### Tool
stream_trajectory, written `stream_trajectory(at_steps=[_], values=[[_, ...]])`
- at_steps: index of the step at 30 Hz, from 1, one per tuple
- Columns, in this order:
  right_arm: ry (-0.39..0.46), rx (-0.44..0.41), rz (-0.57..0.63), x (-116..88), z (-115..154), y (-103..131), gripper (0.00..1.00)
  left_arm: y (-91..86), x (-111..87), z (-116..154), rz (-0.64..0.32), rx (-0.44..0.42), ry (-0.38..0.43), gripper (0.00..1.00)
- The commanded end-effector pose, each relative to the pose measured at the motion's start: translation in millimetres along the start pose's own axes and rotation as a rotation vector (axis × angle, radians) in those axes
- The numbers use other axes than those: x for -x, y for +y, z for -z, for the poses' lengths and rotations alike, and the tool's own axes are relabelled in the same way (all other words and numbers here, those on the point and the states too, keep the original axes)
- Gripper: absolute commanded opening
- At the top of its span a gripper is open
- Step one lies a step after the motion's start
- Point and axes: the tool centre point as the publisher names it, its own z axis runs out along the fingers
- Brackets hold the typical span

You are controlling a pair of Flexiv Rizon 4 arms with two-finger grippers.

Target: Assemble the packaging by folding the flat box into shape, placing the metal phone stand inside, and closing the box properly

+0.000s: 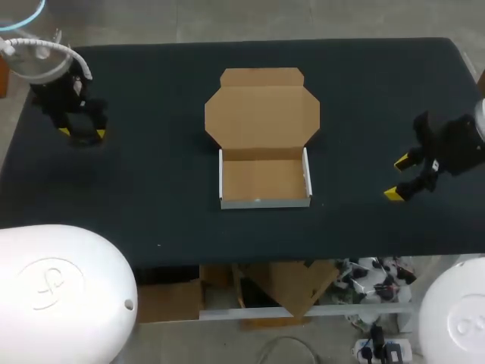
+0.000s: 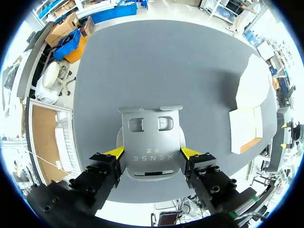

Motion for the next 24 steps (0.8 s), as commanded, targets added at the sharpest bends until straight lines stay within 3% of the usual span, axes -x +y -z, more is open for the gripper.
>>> stream_trajectory(at_steps=[1,8,24], values=[[0.0,0.001,0.0,-1,1,0,1.0,15.0,-12.4,9,-0.025,-0.015,-0.004,0.0],[0.0,0.001,0.0,-1,1,0,1.0,28.1,-37.0,12,-0.069,-0.02,-0.013,0.0],[0.0,0.001,0.0,-1,1,0,1.0,37.3,-102.8,24,-0.135,-0.053,-0.005,0.0]])
